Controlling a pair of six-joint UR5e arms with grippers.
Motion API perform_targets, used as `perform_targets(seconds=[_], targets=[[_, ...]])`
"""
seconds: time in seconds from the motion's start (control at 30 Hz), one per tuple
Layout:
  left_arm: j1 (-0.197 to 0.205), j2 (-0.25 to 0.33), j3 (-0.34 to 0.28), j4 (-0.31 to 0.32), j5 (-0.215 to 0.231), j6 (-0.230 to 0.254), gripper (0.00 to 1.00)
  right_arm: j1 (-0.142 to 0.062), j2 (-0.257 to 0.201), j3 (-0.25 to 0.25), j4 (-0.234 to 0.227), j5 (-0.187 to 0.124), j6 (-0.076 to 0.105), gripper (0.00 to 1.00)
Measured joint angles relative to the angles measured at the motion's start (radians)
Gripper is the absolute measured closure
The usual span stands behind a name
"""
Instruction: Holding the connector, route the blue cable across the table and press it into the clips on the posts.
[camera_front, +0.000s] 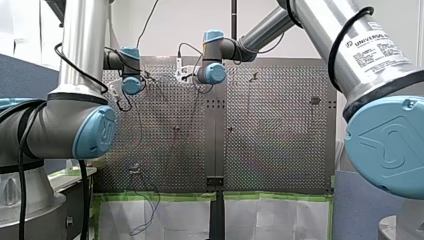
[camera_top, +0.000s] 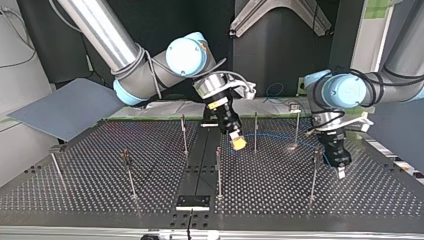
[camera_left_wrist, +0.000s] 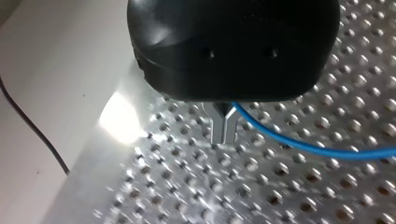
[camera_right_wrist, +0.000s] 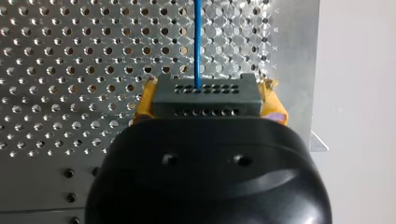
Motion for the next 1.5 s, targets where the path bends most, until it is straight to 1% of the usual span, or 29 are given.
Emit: perform_targets(seconds=[0.13, 0.23, 0.37, 0.47, 0.63, 0.83, 0.9, 0.97, 1.07, 1.17, 1.37, 1.5], targets=[[0.008, -0.031, 0.006, 0.002, 0.004, -0.009, 1.0, 0.0, 0.0, -0.001, 0.0, 0.022, -0.013, 1.0], [0.012, -0.04, 0.007, 0.003, 0.007, -0.012, 1.0, -0.001, 0.0, -0.001, 0.0, 0.047, -0.02, 1.0], [0.015, -0.044, 0.007, 0.004, 0.012, -0.014, 1.0, -0.007, 0.0, -0.001, 0.0, 0.076, -0.022, 1.0], [0.018, -0.044, 0.007, 0.005, 0.017, -0.017, 1.0, -0.013, 0.0, -0.001, 0.0, 0.082, -0.019, 1.0], [0.022, -0.044, 0.009, 0.009, 0.027, -0.029, 1.0, -0.021, 0.001, -0.002, 0.0, 0.079, -0.019, 1.0], [0.034, -0.044, 0.022, 0.008, 0.027, -0.05, 1.0, -0.025, 0.004, -0.015, 0.004, 0.047, -0.023, 1.0], [0.038, -0.045, 0.029, 0.004, 0.022, -0.056, 1.0, -0.022, 0.011, -0.025, 0.01, 0.036, -0.027, 1.0], [0.042, -0.045, 0.034, 0.0, 0.018, -0.059, 1.0, -0.019, 0.024, -0.04, 0.025, 0.03, -0.035, 1.0], [0.048, -0.045, 0.038, -0.005, 0.015, -0.06, 1.0, -0.017, 0.039, -0.057, 0.043, 0.029, -0.043, 1.0], [0.056, -0.045, 0.039, -0.002, 0.018, -0.063, 1.0, -0.017, 0.049, -0.066, 0.049, 0.031, -0.046, 1.0], [0.066, -0.046, 0.041, 0.032, 0.055, -0.094, 1.0, -0.016, 0.056, -0.09, 0.052, 0.048, -0.046, 1.0], [0.072, -0.06, 0.059, 0.028, 0.065, -0.098, 1.0, -0.015, 0.06, -0.116, 0.054, 0.05, -0.045, 1.0]])
